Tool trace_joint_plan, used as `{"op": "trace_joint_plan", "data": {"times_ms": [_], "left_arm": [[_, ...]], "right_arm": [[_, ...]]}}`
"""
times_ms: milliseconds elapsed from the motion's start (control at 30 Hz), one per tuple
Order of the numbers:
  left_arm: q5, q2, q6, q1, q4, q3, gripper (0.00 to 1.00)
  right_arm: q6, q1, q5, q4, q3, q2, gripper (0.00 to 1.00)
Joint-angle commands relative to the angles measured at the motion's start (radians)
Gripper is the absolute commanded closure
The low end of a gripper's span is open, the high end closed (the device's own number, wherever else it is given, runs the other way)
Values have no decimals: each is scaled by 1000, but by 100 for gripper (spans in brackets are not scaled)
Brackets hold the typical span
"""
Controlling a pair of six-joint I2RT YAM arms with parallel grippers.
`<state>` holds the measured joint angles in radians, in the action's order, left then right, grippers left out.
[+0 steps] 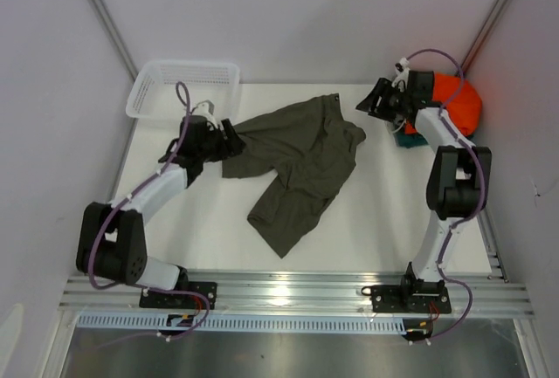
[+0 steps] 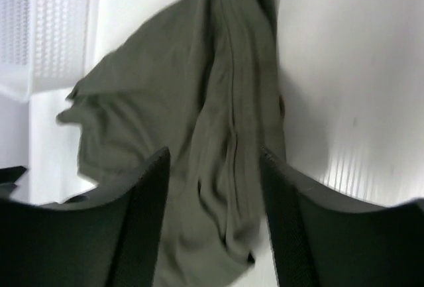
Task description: Fold and stack the shorts
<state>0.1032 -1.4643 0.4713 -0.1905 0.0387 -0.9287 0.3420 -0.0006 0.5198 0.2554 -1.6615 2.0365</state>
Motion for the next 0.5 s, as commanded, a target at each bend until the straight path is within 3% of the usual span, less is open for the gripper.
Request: {"op": "trace_joint_plan", "data": {"times_ms": [0,167,300,467], "left_arm": [[29,128,47,-96,-68,117,24],[-17,242,56,-268,-46,227,23],[-77,266,64,-358,-5,280,23],[-98,239,50,-372,-14,343,23]], "right_arm": [[43,-59,118,-143,232,-158,38],[112,-85,251,-393,465,-237,11],[241,-117,356,-709,606,-208,9],[265,-116,376,-820,594,-116,8]]}}
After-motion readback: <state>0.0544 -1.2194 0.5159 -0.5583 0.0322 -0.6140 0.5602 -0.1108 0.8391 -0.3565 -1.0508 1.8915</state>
